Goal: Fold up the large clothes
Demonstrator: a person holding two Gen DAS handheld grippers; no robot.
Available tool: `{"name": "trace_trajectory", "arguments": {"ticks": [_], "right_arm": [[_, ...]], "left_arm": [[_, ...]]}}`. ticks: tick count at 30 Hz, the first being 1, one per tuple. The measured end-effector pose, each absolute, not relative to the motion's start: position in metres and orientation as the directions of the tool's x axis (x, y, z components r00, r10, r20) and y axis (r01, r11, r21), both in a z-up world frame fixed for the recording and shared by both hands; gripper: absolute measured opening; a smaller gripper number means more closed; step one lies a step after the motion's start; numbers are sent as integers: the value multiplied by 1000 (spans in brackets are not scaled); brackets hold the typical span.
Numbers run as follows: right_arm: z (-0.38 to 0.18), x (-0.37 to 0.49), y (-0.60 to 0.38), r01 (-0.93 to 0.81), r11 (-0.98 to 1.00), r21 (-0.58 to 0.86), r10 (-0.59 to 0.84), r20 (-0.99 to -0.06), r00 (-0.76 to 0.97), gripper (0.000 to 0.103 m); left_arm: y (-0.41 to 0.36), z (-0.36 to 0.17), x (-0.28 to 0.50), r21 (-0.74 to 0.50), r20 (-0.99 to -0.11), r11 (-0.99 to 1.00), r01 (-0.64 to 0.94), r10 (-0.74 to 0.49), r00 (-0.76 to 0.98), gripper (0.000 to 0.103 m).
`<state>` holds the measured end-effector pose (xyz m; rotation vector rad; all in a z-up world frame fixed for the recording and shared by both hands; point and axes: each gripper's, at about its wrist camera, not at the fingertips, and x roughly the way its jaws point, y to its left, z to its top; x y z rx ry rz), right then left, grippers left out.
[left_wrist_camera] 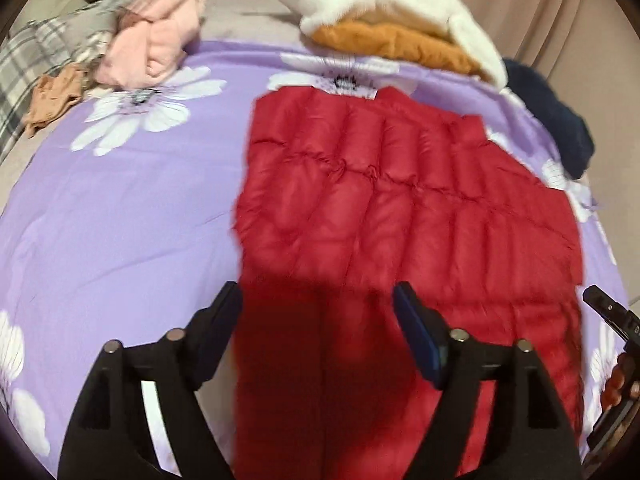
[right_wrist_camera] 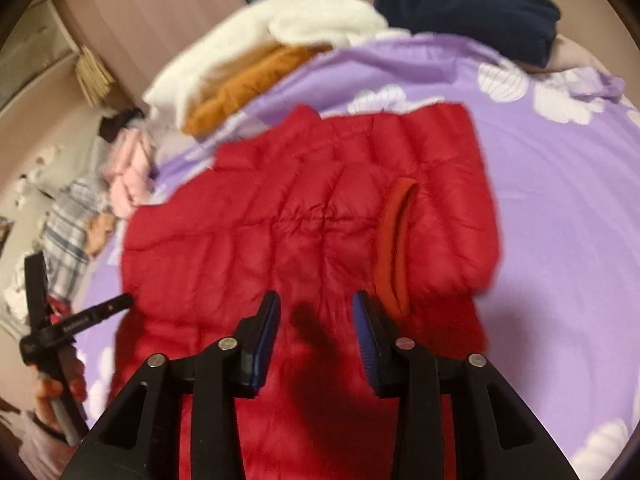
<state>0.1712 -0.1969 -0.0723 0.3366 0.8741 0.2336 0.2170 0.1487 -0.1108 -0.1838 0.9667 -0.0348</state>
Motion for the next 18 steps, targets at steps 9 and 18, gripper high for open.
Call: {"name": "trace_trajectory", "arguments": {"ticks": [9, 18], "right_arm": [[-80, 89, -253, 58, 879, 472, 346, -717, 605, 49], [-111, 55, -265, 115, 826, 551, 417, -737, 531, 50]], "left_arm": [[201, -125, 113, -437, -786, 888, -144, -299, 541, 82], [197, -160, 76, -612, -726, 773, -168, -464, 508, 82]]}}
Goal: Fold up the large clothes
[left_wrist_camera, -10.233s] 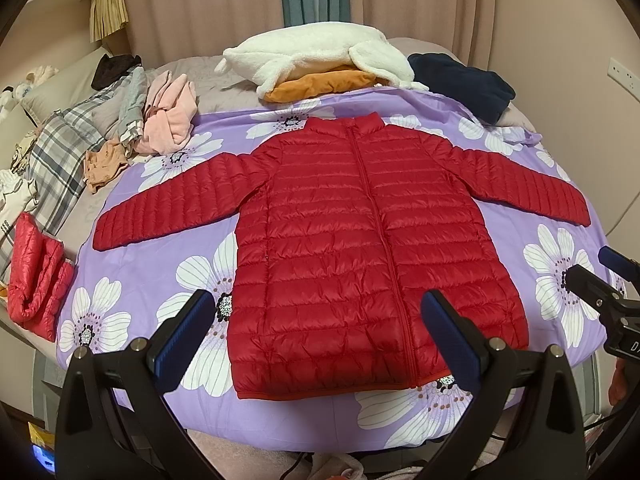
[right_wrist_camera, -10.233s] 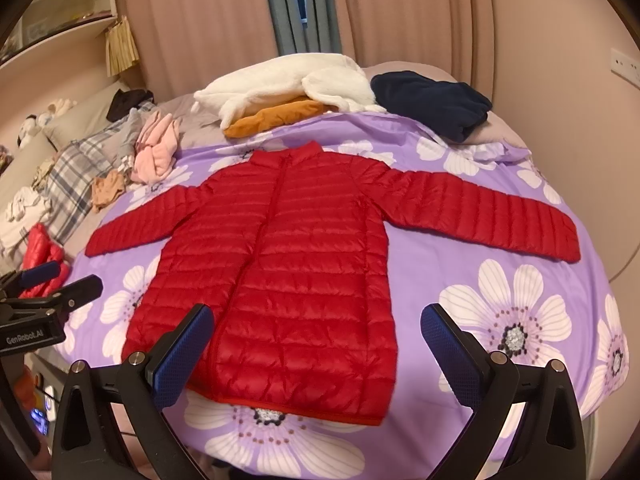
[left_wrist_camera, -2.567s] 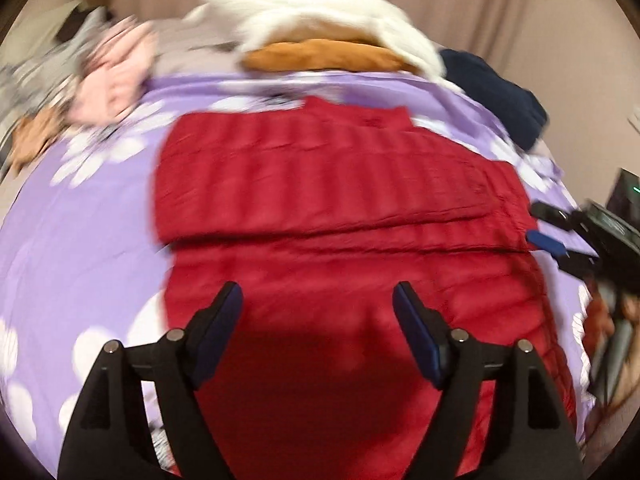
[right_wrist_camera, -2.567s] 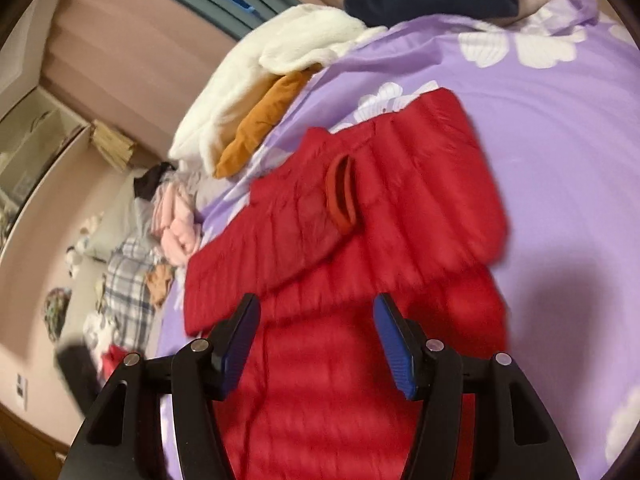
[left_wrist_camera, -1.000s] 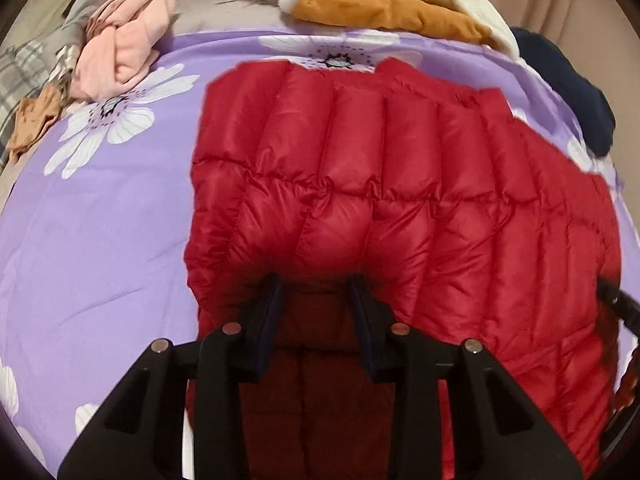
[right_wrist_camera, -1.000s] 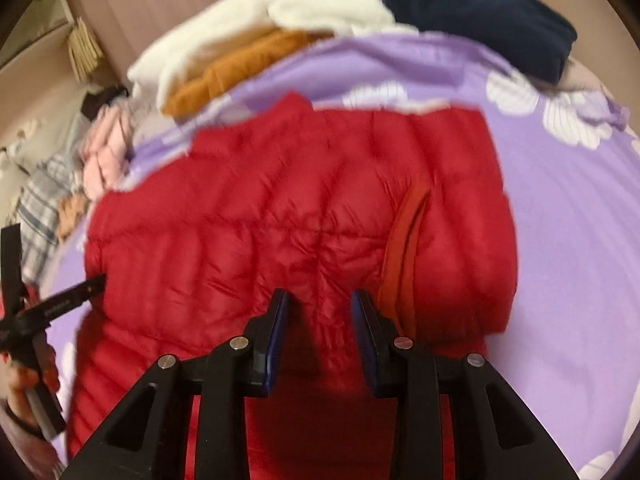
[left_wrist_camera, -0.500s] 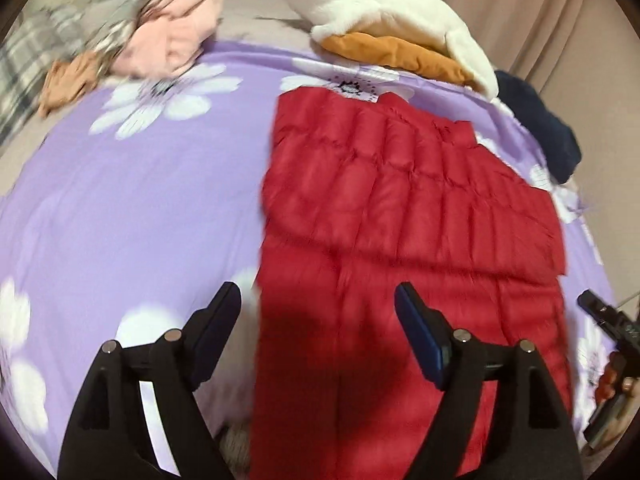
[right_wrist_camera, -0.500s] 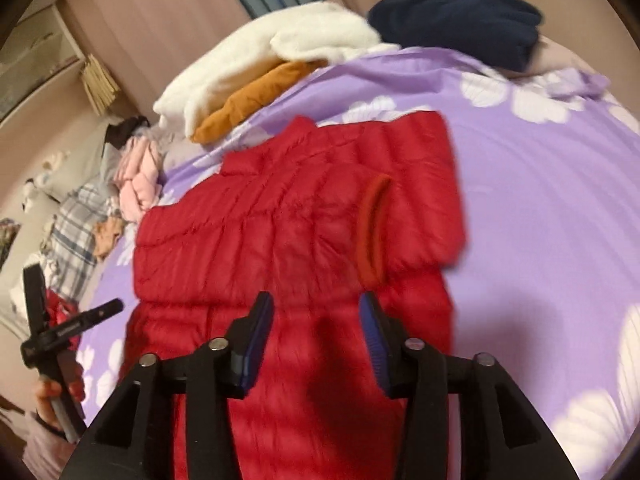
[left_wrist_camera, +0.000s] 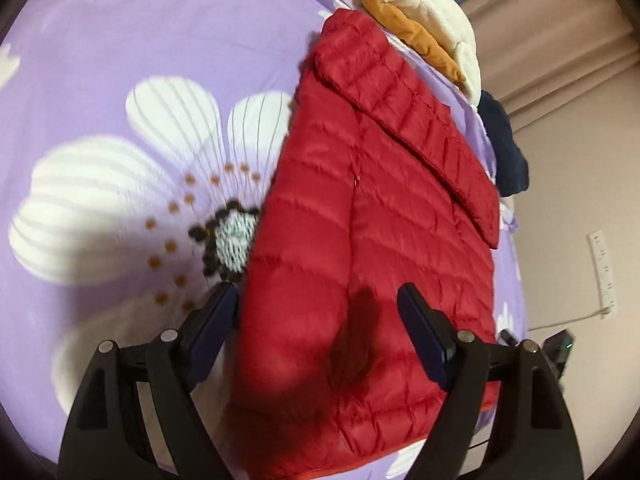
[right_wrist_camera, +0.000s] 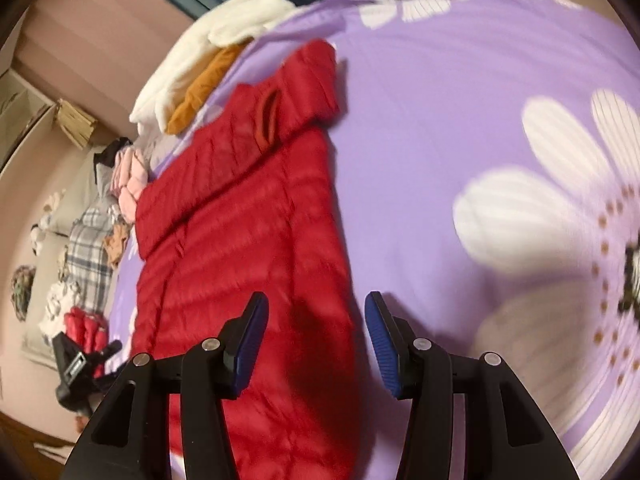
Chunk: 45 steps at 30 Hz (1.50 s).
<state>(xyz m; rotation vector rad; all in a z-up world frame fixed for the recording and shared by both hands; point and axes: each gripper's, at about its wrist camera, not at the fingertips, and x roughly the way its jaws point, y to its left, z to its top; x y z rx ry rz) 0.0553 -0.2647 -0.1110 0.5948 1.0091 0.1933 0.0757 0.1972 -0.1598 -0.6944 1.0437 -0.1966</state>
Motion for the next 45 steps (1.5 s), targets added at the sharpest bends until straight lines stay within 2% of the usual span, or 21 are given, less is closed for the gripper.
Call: {"name": "trace_trajectory", "arguments": {"ticks": [12, 18, 21, 24, 26, 29, 31, 37, 40, 45], "right_arm": [[-125, 21, -259, 69, 661, 747, 644, -612, 458, 50], [-126, 17, -259, 74, 612, 787, 675, -569, 469, 50], [-124, 19, -254, 63, 611, 789, 675, -562, 478, 50], [-123, 18, -249, 45, 629, 776, 663, -566, 490, 50], [-122, 18, -246, 40, 640, 767, 652, -570, 500, 49], [-122, 19, -243, 39, 658, 752, 634, -582, 509, 40], [-121, 18, -241, 37, 676, 736, 619, -594, 514, 32], [-103, 12, -240, -10, 724, 690, 575, -595, 562, 21], [-84, 8, -236, -60, 738, 672, 564, -567, 600, 19], [-50, 1, -235, -145, 747, 649, 564, -503, 655, 18]], "left_arm": [[191, -167, 31, -770, -594, 626, -124, -631, 499, 81], [185, -166, 24, -778, -586, 615, -124, -641, 496, 80], [179, -165, 28, -770, -596, 626, -121, -638, 488, 70], [171, -171, 34, -750, -623, 650, -123, -632, 461, 48], [168, -175, 38, -750, -627, 648, -130, -636, 449, 38], [164, -176, 42, -732, -649, 667, -142, -618, 444, 27], [164, -174, 42, -714, -666, 684, -151, -595, 450, 24], [158, -147, 36, -640, -689, 763, -92, -517, 508, 15], [151, -125, 32, -590, -684, 807, -30, -480, 549, 14], [141, -82, 19, -522, -629, 847, 96, -459, 627, 13]]}}
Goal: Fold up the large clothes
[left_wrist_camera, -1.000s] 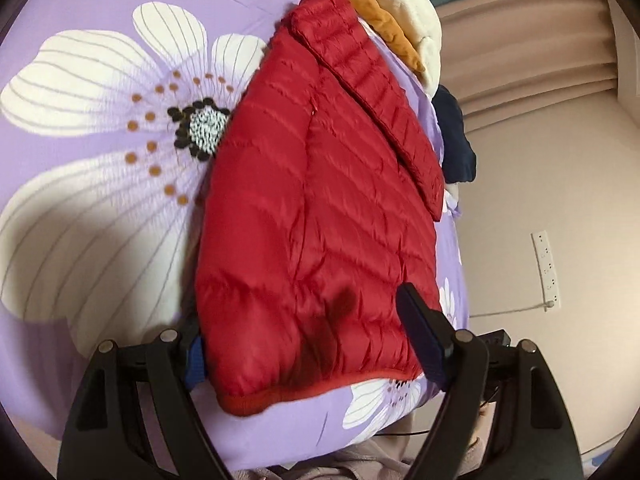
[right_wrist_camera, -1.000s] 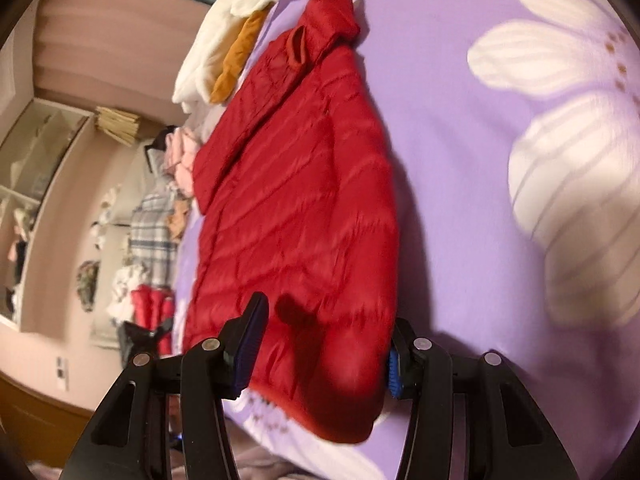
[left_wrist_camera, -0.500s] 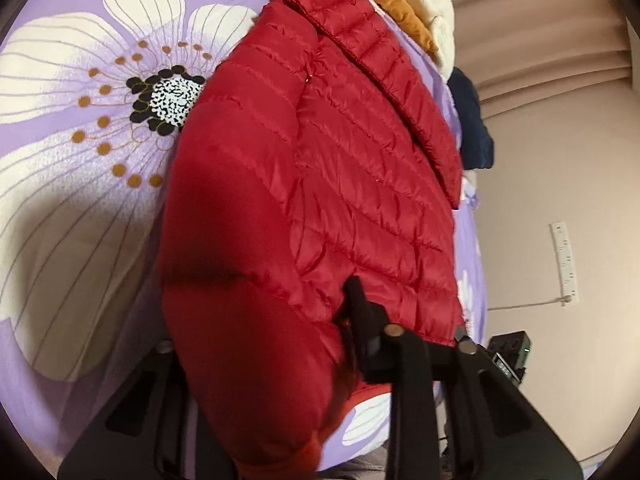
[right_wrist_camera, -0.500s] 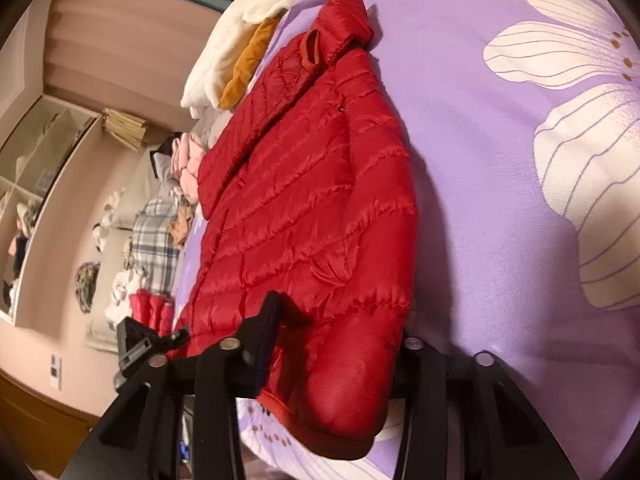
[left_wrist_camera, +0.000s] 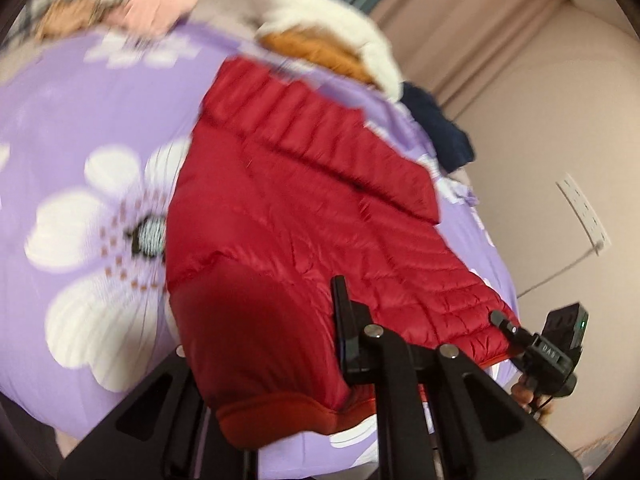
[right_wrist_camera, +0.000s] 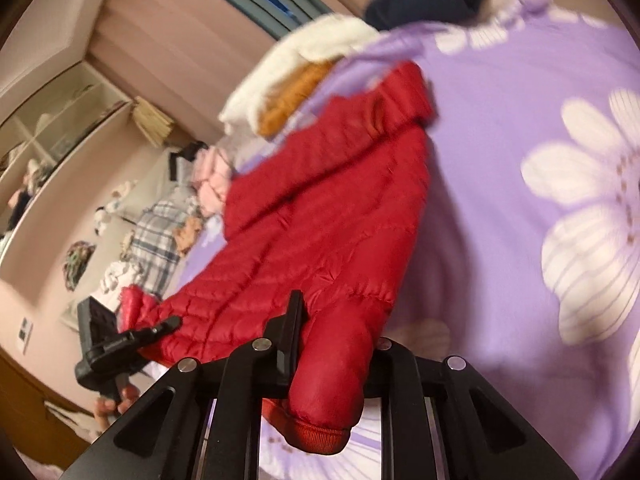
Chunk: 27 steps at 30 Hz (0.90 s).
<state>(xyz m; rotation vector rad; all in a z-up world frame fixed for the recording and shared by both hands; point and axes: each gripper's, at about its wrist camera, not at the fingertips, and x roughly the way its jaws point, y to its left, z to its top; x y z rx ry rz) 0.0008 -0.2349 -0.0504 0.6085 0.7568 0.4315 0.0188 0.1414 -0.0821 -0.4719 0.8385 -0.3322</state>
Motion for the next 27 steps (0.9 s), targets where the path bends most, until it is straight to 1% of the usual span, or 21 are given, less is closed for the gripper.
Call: {"name": "trace_trajectory", "arguments": {"ticks": [3, 14, 19, 27], "right_arm": [[-33, -4, -237, -187, 748, 637, 569, -469, 675, 18], [36, -24, -242, -378, 751, 542, 603, -327, 728, 19], [61, -37, -243, -462, 732, 501, 633, -248, 734, 19], [89, -49, -238, -560, 713, 423, 666, -159, 728, 19]], "left_arm": [[137, -62, 11, -492, -597, 858, 150, -458, 659, 13], [136, 10, -21, -450, -462, 843, 294, -501, 732, 13], [141, 36, -37, -439, -389, 826, 354, -530, 754, 13], [150, 66, -56, -428, -273, 788, 442, -579, 768, 14]]}}
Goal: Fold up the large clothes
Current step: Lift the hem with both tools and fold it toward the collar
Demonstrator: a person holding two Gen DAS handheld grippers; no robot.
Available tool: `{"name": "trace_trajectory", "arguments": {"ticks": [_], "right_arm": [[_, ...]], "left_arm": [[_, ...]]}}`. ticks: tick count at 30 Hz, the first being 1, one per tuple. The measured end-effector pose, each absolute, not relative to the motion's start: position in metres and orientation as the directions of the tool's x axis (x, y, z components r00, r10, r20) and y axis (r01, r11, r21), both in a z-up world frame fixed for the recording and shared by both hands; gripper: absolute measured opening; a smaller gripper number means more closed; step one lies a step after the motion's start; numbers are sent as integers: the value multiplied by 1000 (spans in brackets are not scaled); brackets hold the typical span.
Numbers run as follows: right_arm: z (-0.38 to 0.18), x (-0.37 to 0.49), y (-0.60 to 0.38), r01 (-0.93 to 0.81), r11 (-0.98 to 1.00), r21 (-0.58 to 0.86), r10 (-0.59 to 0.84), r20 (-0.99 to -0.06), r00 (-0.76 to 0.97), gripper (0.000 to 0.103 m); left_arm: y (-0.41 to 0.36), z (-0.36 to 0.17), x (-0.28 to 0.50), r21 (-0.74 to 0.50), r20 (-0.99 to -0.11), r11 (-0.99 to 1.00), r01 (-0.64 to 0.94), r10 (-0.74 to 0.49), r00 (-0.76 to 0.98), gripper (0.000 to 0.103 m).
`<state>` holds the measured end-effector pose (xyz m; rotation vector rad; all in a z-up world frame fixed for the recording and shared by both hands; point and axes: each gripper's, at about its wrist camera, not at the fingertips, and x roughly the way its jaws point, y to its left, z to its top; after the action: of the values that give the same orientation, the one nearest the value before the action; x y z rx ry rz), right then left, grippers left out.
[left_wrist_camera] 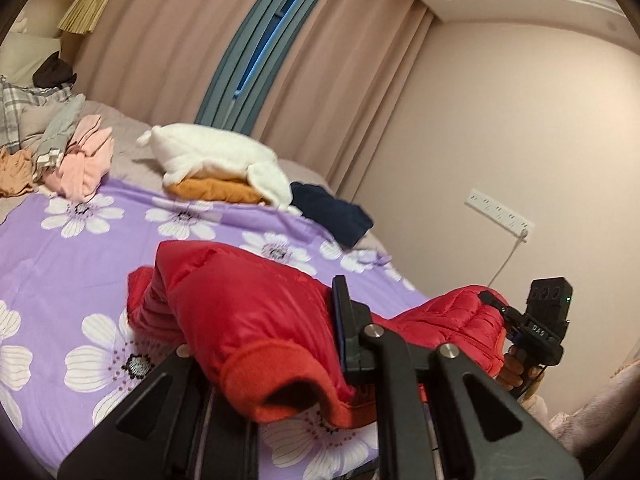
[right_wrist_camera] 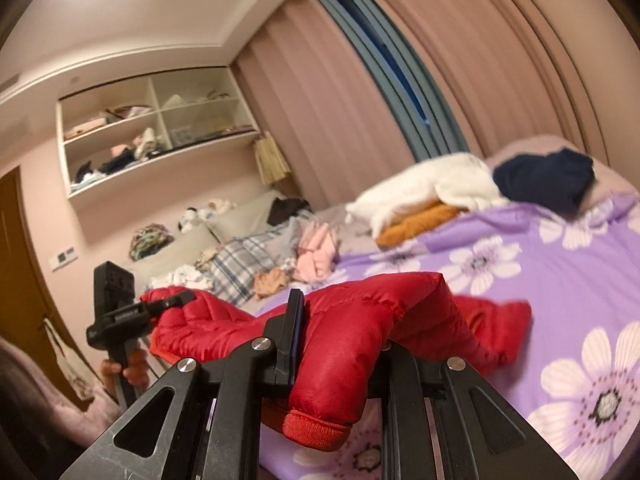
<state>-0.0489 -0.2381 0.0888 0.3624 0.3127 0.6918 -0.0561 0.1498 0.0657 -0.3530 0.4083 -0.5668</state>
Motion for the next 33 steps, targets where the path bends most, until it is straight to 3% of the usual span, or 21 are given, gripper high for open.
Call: {"name": "trace_trajectory", "arguments": {"ticks": [8, 20, 33], "right_arm": [[89, -38, -240, -583, 690, 429, 684, -120, 720, 19], [44, 27, -254, -405, 702, 586, 627, -237, 742, 19], [14, 100, -248, -301, 780, 548, 550, -373, 747, 19]], "left_arm": [[154, 66, -47, -433, -256, 791, 433, -569, 782, 14], [149, 17, 20, -455, -409, 848, 273, -471, 782, 15], [148, -28, 120, -459, -552, 878, 134, -400, 732, 15]]}}
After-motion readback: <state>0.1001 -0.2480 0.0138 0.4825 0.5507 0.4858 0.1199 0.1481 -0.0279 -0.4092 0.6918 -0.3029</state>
